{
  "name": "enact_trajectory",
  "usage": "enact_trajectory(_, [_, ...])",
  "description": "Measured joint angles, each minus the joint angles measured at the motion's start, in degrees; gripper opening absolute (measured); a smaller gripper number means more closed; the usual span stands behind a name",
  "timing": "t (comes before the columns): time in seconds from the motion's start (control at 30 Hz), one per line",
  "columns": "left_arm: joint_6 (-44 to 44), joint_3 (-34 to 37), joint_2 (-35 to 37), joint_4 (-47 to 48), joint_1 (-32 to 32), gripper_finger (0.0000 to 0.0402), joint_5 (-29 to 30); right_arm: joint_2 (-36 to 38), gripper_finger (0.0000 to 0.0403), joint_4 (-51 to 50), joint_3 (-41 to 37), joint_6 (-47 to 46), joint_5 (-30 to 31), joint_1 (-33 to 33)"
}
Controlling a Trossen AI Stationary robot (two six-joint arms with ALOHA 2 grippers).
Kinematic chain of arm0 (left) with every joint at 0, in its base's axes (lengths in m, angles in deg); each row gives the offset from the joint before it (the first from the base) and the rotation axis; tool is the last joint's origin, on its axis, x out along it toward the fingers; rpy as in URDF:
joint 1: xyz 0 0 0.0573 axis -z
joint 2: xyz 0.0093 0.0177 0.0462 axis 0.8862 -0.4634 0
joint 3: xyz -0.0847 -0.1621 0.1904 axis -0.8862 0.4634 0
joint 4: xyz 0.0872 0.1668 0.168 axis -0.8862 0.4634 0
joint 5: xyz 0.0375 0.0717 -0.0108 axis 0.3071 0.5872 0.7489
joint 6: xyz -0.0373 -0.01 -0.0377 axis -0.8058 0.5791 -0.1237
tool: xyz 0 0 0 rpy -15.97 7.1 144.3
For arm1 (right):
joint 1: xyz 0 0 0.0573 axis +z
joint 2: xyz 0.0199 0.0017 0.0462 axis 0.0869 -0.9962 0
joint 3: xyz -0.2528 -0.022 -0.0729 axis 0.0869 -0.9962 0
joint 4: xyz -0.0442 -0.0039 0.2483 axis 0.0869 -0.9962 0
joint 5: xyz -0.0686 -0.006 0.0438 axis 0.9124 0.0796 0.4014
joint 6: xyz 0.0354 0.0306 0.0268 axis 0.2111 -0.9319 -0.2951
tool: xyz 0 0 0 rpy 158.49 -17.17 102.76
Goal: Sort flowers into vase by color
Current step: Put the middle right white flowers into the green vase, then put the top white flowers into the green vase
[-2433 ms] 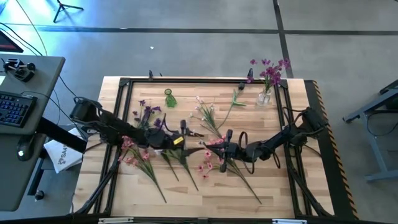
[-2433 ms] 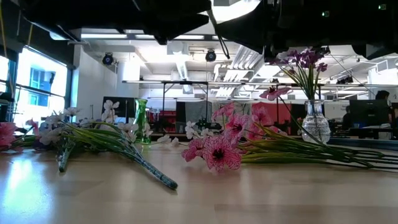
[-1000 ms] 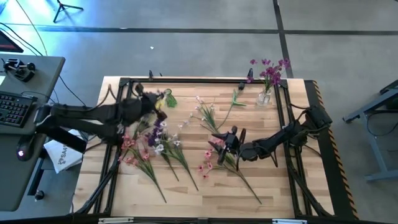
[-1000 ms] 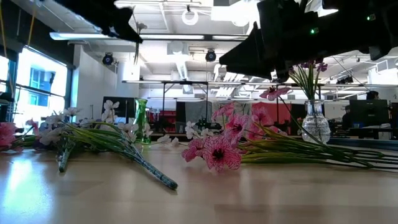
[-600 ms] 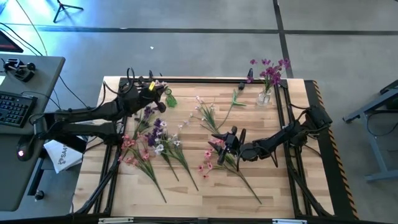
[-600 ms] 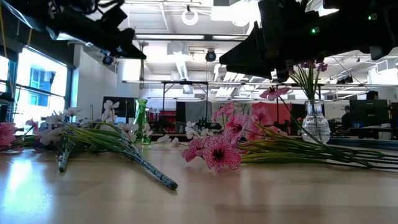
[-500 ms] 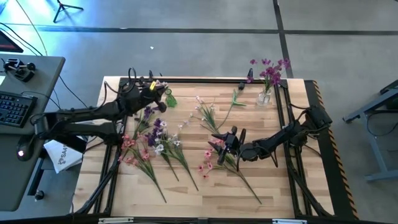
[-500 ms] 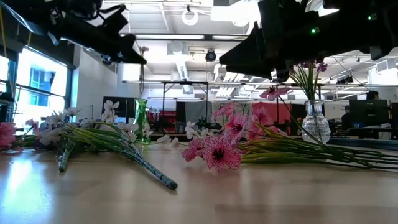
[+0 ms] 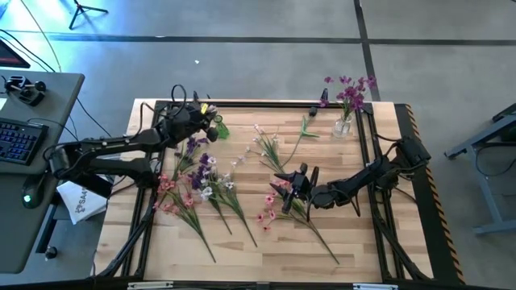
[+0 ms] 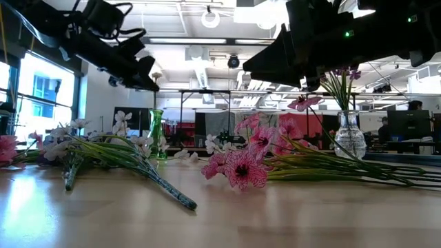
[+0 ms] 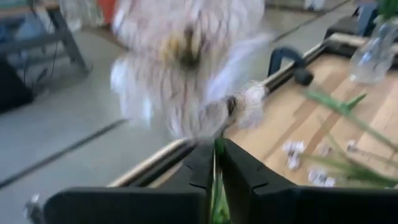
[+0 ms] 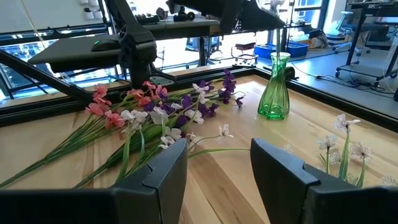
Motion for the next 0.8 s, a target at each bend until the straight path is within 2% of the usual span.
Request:
enact_trajectory(0.27, [-0.5,-6.7,0.0,18.1,-0.7,0.0109,-0.6,0.0,0.0172,0.0,0.0,0.0,0.0,0.0])
enact_trajectory(0.47, [-0.4,-13.3,0.0,30.6,-0.7,0.0144,-1.5,0.0,0.0172,0.0,0.0,0.0,0.0,0.0])
enact_trajectory(0.6, [-0.4,-16.4,0.0,34.6,-0.7,0.0165,-1.5,0.0,0.0172,0.0,0.0,0.0,0.0,0.0])
enact_trajectory(0.8, [-0.4,-18.1,0.0,34.7,-1.5,0.0211,-1.5,0.0,0.0172,-0.1,0.0,0.0,0.0,0.0])
